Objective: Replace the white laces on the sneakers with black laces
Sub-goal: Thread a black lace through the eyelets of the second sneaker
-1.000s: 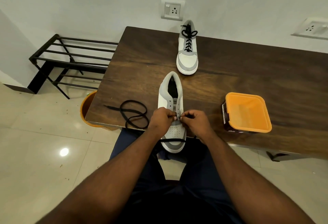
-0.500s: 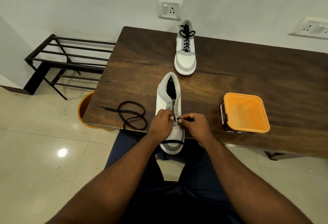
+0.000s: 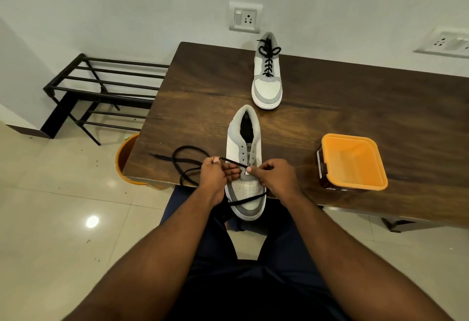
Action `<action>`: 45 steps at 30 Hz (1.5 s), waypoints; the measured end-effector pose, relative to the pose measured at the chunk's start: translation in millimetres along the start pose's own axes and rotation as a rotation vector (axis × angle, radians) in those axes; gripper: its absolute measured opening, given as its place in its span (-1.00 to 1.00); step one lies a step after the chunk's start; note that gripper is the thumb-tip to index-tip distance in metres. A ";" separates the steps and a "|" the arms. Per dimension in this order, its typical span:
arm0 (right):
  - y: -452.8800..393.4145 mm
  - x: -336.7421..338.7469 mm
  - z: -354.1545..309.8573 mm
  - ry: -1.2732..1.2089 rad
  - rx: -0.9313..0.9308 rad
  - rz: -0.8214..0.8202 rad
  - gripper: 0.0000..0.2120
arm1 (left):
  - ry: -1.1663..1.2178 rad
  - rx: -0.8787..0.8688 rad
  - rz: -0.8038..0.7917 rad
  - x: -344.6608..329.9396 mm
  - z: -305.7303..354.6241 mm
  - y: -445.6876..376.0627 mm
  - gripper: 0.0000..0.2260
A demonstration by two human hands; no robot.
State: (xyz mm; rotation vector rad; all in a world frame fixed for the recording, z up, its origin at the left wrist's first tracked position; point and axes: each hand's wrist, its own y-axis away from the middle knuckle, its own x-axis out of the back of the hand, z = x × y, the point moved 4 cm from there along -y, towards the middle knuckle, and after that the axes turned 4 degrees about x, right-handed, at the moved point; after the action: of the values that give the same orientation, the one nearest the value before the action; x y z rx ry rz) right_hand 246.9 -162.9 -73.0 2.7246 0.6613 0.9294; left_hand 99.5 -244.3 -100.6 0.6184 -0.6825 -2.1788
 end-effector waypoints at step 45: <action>-4.2 -5.7 -25.7 0.342 0.060 -0.112 -0.77 | -0.084 -0.796 0.187 -84.7 281.7 43.5 -0.70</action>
State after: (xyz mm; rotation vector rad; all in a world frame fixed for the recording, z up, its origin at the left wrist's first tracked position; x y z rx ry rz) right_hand 225.5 -161.0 -57.1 2.5672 0.9035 1.3825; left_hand -0.7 -126.8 153.6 0.0399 0.1144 -2.0741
